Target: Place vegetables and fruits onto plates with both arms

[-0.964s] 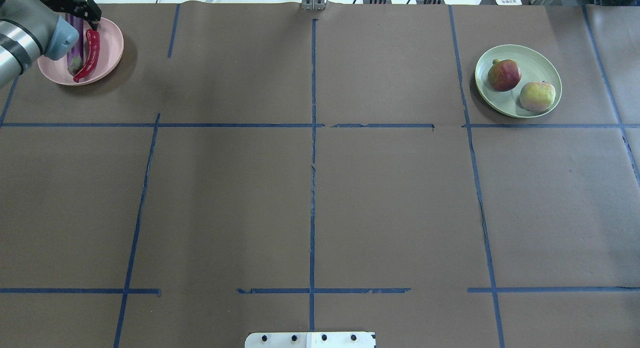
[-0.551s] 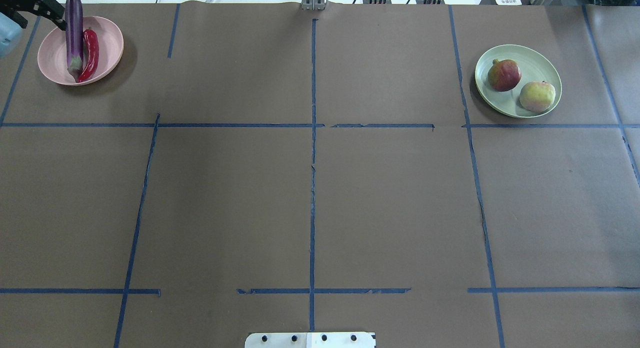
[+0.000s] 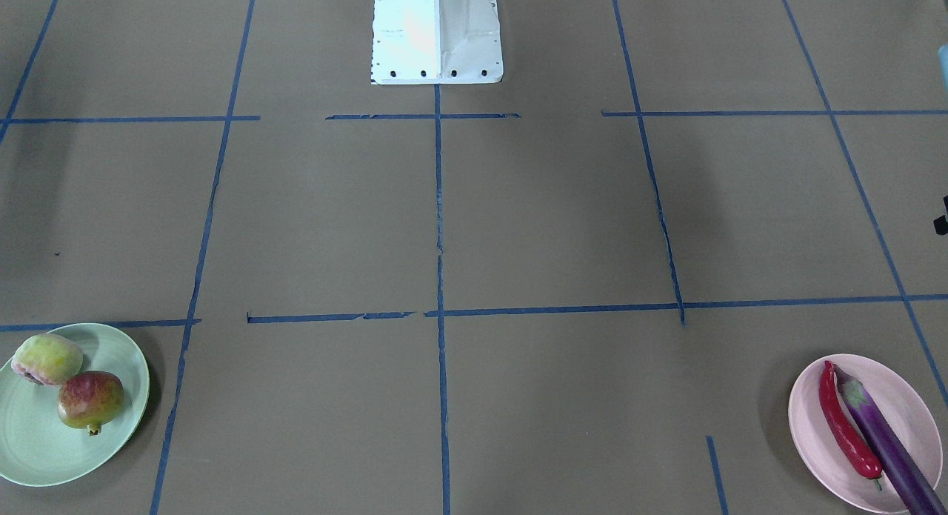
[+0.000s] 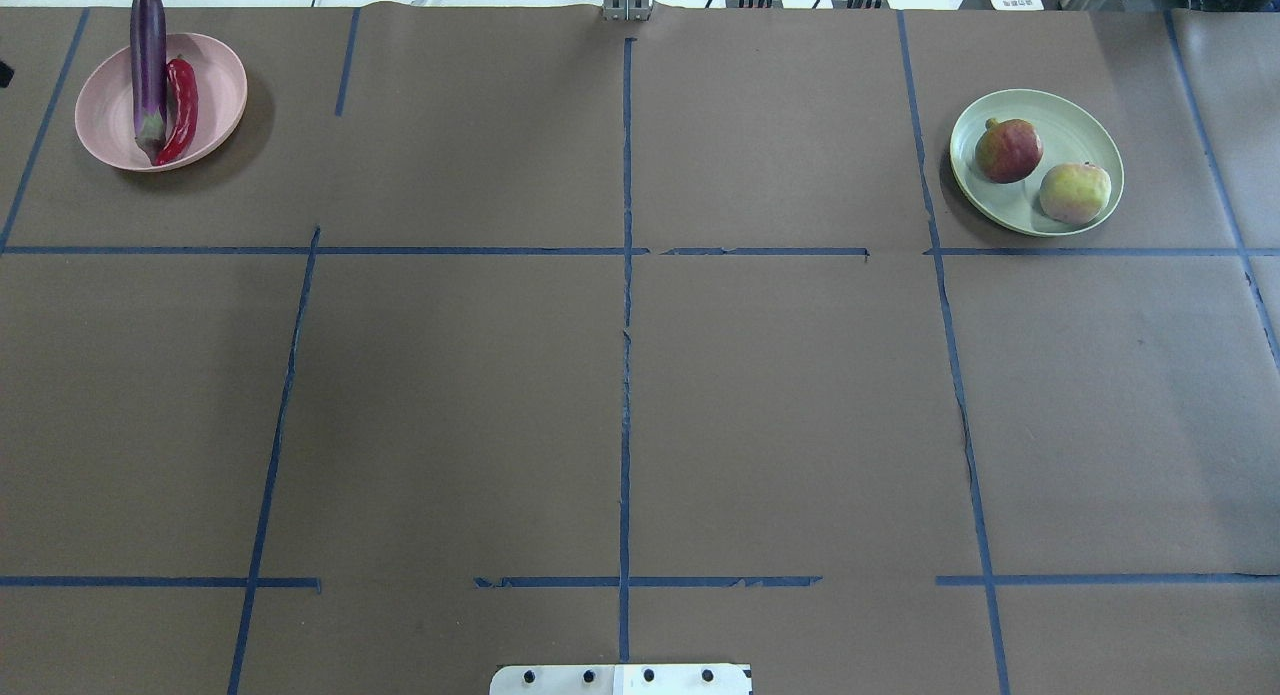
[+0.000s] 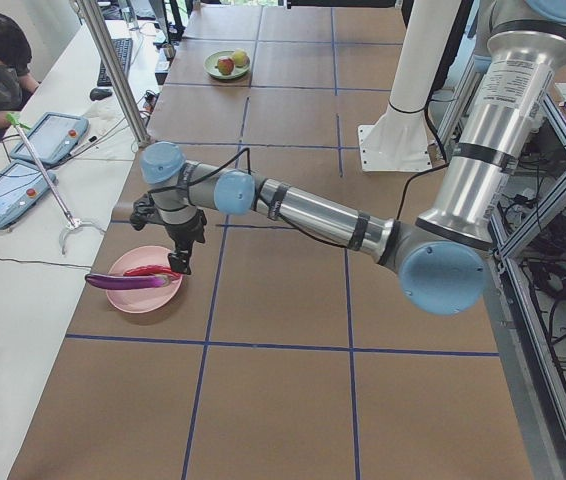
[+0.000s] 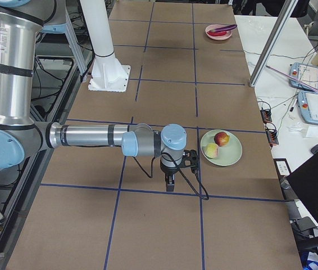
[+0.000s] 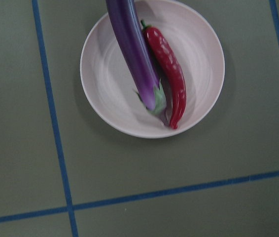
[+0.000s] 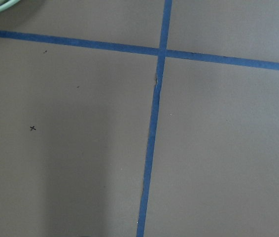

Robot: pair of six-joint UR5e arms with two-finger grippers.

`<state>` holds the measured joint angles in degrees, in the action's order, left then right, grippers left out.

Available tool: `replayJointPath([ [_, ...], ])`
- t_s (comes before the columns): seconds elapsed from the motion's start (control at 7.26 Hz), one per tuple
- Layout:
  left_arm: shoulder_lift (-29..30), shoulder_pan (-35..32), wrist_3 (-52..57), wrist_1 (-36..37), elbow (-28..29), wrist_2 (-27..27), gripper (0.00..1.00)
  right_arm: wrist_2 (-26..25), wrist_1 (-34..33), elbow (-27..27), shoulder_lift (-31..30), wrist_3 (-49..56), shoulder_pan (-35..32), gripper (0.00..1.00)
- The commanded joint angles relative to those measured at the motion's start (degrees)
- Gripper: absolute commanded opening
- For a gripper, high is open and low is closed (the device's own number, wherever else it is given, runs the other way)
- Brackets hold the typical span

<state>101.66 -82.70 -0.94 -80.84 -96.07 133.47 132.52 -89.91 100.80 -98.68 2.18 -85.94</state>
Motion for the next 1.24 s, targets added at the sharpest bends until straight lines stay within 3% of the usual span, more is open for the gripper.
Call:
replayJointPath([
  [0.0, -11.78, -3.75, 1.46, 0.51, -7.45, 0.38, 1.0, 0.28, -1.93, 0.7, -0.19, 3.01, -1.67, 1.0],
  [0.28, -20.93, -5.78, 7.29, -2.46, -10.1, 0.74, 1.0, 0.37, -1.85, 0.62, -0.11, 2.92, -2.12, 1.0],
  [1.1, -23.62, -8.0, 7.53, -2.66, -8.79, 0.39, 1.0, 0.46, -1.41, 0.01, -0.55, 1.87, -2.12, 1.0],
])
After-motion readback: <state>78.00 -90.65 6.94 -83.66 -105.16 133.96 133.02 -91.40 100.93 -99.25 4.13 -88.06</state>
